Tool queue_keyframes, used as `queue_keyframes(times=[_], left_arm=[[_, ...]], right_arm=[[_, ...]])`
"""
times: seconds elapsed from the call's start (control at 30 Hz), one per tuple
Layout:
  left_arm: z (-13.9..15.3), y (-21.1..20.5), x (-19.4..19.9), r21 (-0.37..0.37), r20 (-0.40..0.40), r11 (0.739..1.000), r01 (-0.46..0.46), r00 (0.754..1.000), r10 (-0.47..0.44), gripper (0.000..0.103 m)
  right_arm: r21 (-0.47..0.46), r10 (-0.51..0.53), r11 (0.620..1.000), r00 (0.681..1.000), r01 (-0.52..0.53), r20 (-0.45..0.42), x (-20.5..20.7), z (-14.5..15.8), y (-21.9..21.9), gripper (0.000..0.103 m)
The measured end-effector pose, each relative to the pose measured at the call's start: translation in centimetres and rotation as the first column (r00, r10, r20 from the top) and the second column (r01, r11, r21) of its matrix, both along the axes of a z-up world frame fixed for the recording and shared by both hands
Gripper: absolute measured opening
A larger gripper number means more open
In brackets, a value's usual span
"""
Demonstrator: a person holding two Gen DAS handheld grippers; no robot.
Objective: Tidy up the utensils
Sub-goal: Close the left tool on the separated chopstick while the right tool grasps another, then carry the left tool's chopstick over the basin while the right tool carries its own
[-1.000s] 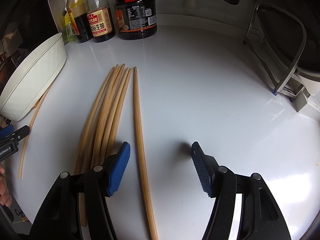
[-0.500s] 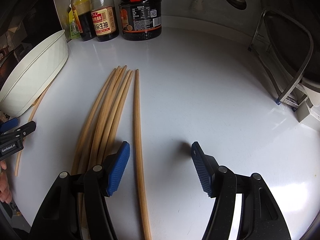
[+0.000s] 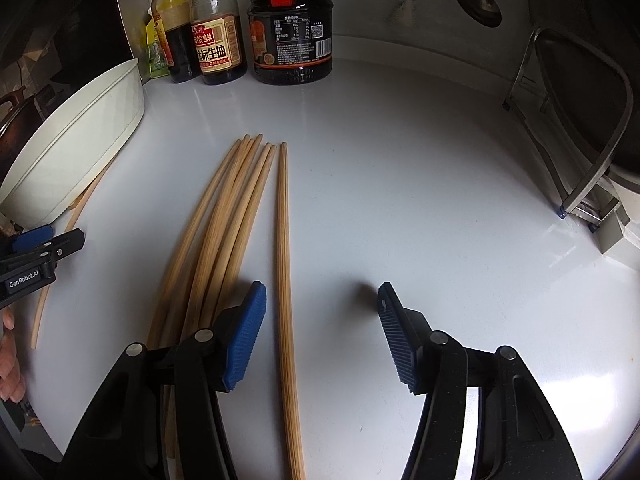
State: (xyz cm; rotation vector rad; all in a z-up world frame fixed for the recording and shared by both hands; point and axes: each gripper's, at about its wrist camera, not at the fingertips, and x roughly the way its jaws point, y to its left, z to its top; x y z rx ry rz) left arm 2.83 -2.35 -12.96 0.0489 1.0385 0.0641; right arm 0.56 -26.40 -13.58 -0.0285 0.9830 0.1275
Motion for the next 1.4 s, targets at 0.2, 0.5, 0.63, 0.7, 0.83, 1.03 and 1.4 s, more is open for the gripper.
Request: queue_keyframes(times=[0.2,0.5,0.63,0.7,0.83,1.03,1.4], left_arm=[[0.2,-1.0,-0.3,0.008,0.003,0.999,0.041,0.999,-0.041,0.017],[0.4,-1.8,-0.6,-0.023,-0.042,0.996,0.086,0.995,-0.087,0.007],[1.5,-3.0,-1.0,-0.052,-0.029,0.991,0.125,0.991,-0.127,0.007],[2.5,-3.6,-1.0,-0.068,-0.018,0.987,0.149,0.988,-0.150,0.007],[5.3,-4.6,-0.9,-0.096,0.024,0.976,0.194,0.981,-0.193,0.007],[9.9,-3.6,0.2,-0.140,0.100,0.964,0.228,0.971,-0.215,0.007],[13.8,8.1,3.4,-0.069,0.157,0.995,0.076,0.986,-0.064,0.007]], right_arm=[[-0.015,0.021,1.000,1.000,-0.021,0.010,0.2,0.2,0.7,0.014],[-0.008,0.004,1.000,1.000,-0.004,-0.004,0.1,0.3,0.5,0.006],[0.027,-0.036,0.999,0.999,0.036,0.003,-0.2,1.3,-0.5,0.006],[0.038,-0.055,0.998,0.998,0.054,0.011,-0.4,2.3,-0.9,0.006],[0.076,-0.089,0.993,0.995,0.086,0.033,-0.7,4.8,-1.5,0.006],[0.136,-0.096,0.987,0.992,0.084,0.082,-0.2,8.9,0.5,0.006],[0.201,0.067,0.974,0.983,-0.101,0.169,5.3,13.2,12.7,0.006]])
